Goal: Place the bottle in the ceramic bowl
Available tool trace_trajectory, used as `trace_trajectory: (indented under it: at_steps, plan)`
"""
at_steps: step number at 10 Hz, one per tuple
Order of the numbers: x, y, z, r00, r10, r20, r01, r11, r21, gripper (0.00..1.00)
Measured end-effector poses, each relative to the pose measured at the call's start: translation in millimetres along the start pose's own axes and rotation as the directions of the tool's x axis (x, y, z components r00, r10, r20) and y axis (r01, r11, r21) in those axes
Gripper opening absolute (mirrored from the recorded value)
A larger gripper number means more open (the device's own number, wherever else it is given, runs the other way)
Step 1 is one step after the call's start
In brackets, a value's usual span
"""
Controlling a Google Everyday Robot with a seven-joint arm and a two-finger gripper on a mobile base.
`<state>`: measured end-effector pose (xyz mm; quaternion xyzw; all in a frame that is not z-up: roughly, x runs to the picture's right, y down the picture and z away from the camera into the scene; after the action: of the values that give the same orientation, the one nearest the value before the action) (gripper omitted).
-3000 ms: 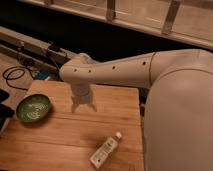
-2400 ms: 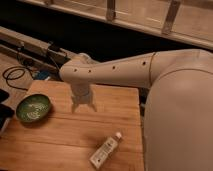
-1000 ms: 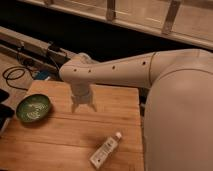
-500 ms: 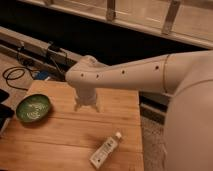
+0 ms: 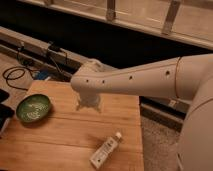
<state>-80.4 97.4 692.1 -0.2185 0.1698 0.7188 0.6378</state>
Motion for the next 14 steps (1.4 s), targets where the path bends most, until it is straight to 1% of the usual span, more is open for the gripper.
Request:
trace_trajectory:
  at_steps: [4,5,6,7,9,10,11,13,14]
  plan:
    - [-0.2,0.0,0.4,1.0,0.001,-0.002,-0.001,1.0,0.0,0.65]
    - [-0.6,0.2,1.6,1.0,-0.008,-0.01,0.008,1.0,-0.002,0.65]
    - [-4.4,-1.2,8.2,0.999,-0.02,-0.025,0.02,1.0,-0.005,0.65]
    - [-10.3,-7.9,18.7,0.999,-0.018,-0.039,0.018,1.0,-0.014,0.65]
    - [-27.2,-44.2,39.9,0.998,0.017,-0.053,-0.018,1.0,-0.016,0.65]
    - [-30.5,-68.1,44.9,0.997,0.044,-0.058,-0.045,0.999,-0.018,0.65]
    - [-30.8,-91.7,43.4,0.996,0.076,-0.056,-0.077,0.997,-0.02,0.65]
    - [-27.5,-137.5,38.5,0.988,0.146,-0.046,-0.147,0.989,-0.02,0.65]
    - [-19.5,-164.2,35.3,0.981,0.19,-0.043,-0.19,0.982,-0.017,0.65]
